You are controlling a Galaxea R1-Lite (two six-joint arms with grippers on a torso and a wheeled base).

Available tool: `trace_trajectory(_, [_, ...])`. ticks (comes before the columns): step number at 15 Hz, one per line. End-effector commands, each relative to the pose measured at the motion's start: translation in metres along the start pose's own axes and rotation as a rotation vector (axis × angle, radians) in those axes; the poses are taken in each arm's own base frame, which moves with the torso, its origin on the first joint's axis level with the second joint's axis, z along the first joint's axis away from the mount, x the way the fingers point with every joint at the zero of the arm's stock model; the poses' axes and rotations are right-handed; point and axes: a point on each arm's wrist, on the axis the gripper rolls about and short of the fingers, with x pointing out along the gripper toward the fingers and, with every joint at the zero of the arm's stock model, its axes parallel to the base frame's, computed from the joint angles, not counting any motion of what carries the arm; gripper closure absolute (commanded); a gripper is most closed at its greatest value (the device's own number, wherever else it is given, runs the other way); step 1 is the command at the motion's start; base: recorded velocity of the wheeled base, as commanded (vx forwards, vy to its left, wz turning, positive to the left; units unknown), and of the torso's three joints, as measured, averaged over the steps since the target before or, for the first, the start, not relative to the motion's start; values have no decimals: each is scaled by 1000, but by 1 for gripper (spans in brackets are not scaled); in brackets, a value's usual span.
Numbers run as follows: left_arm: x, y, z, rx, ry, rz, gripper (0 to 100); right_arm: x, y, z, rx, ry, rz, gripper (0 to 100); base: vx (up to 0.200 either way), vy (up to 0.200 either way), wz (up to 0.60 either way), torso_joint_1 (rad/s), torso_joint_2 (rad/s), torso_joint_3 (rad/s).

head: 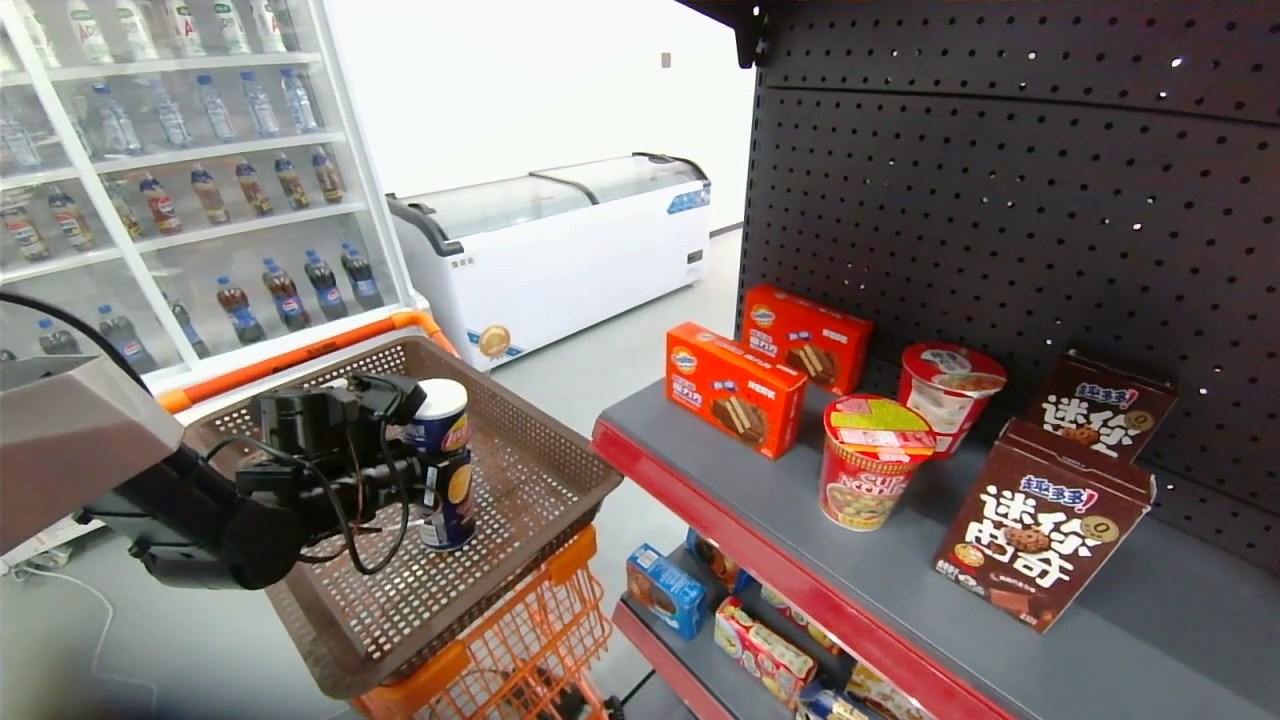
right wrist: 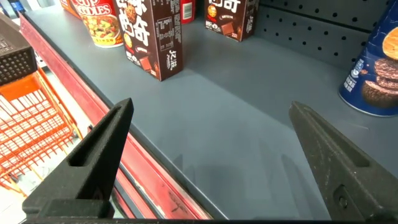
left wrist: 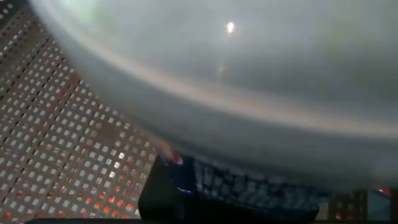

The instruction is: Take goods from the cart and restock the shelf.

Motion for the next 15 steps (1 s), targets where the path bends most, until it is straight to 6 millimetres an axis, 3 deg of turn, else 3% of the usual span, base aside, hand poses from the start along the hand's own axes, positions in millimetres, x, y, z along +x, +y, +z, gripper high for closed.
trace_trajectory(1, [-7, -3, 4, 4, -6, 13, 100, 0, 0, 0, 0, 2, 0, 0, 0, 0, 0, 0, 0, 0])
trace_trajectory(3, [-31, -10, 22, 16, -38, 65, 100, 0, 0, 0, 0, 2, 0, 0, 0, 0, 0, 0, 0, 0])
trace_trajectory(8, [-121, -24, 80, 10, -101, 91, 100, 0, 0, 0, 0, 2, 0, 0, 0, 0, 0, 0, 0, 0])
trace_trajectory(10, [-155, -29, 88, 5, -110, 70, 100, 0, 0, 0, 0, 2, 0, 0, 0, 0, 0, 0, 0, 0])
trace_trajectory(14, [-201, -42, 83, -41, -110, 58, 100, 0, 0, 0, 0, 0, 0, 0, 0, 0, 0, 0, 0, 0])
trace_trajectory(15, [-220, -47, 82, -43, -107, 59, 100, 0, 0, 0, 0, 2, 0, 0, 0, 0, 0, 0, 0, 0])
